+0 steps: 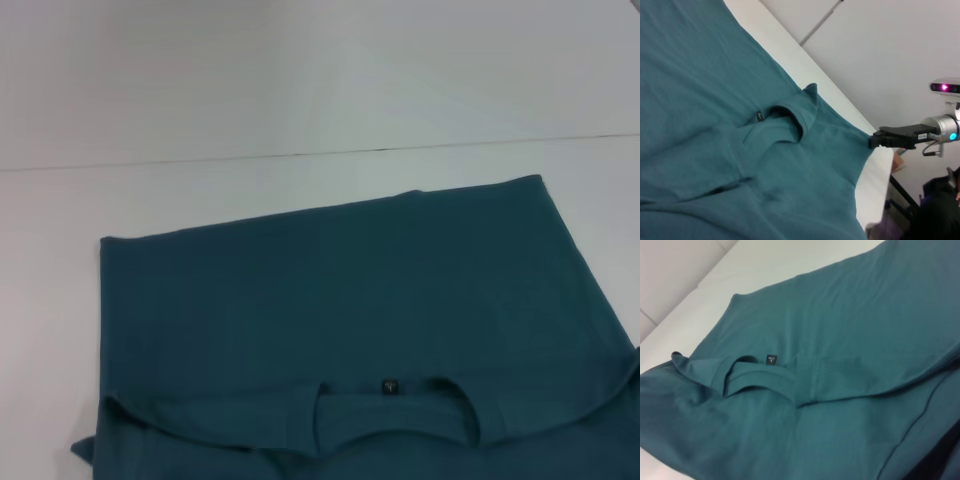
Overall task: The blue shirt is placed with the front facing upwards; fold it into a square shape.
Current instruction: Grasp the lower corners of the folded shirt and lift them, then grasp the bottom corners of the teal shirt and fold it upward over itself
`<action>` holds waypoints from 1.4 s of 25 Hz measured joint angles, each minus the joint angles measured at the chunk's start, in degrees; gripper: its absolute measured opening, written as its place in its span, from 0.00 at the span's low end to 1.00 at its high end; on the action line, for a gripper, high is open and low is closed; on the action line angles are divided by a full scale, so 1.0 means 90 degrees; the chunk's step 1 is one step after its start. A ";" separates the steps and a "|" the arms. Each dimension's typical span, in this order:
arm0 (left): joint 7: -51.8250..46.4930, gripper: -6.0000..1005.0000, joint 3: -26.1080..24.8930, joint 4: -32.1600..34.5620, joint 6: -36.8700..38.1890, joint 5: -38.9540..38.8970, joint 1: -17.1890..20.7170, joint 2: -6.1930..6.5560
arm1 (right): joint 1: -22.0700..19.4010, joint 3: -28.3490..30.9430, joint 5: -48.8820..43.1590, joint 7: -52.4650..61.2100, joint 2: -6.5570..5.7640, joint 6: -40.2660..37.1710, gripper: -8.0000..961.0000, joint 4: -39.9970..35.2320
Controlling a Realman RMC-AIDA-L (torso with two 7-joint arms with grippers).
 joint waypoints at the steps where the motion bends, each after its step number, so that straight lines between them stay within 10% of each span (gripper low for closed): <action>1: 0.0003 0.02 -0.0008 0.0003 0.0035 0.0039 0.0023 -0.0001 | 0.0000 0.0045 -0.0054 -0.0027 0.0000 -0.0044 0.04 0.0000; 16: 0.0006 0.02 -0.0434 -0.0718 -0.1072 -0.0054 -0.1069 0.0180 | 0.1498 0.0672 -0.0047 0.0131 0.0004 0.0613 0.04 0.0065; 24: -0.0429 0.02 -0.0511 -0.1520 -0.2952 -0.0119 -0.1995 0.0378 | 0.2440 0.0626 0.0119 0.0145 -0.0106 0.2182 0.04 0.0726; 35: -0.0695 0.02 -0.0460 -0.2345 -0.5770 -0.0133 -0.2924 0.0313 | 0.3622 0.0449 0.0229 -0.0424 -0.0217 0.5015 0.04 0.2160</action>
